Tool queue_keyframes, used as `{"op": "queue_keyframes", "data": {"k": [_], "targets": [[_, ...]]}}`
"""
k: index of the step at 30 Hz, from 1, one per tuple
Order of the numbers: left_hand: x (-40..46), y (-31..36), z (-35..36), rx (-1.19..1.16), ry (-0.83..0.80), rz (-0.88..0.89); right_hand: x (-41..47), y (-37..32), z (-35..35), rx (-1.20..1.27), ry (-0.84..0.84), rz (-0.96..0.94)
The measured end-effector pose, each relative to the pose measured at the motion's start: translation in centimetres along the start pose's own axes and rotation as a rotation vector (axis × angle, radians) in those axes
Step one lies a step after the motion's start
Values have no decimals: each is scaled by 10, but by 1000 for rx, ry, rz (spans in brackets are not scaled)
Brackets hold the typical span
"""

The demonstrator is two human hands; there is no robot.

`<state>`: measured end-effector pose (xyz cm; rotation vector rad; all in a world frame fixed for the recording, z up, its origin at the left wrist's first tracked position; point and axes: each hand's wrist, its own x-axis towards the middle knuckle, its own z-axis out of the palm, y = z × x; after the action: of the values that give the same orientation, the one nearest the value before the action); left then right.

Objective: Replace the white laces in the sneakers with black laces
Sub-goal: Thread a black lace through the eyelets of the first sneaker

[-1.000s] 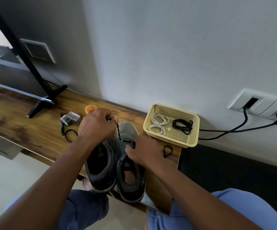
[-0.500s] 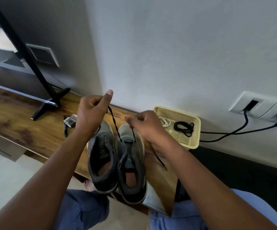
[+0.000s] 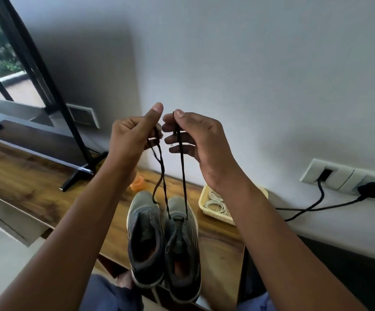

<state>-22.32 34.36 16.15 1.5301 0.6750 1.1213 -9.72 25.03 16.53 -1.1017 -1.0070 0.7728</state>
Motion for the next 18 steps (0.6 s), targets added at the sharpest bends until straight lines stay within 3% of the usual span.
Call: {"op": "queue_keyframes", "data": {"k": [8, 18], "targets": [[19, 64, 6, -11, 59, -126, 15, -38, 12, -186, 91, -131], [41, 125, 5, 301, 12, 176, 22, -74, 17, -194, 235, -268]]}}
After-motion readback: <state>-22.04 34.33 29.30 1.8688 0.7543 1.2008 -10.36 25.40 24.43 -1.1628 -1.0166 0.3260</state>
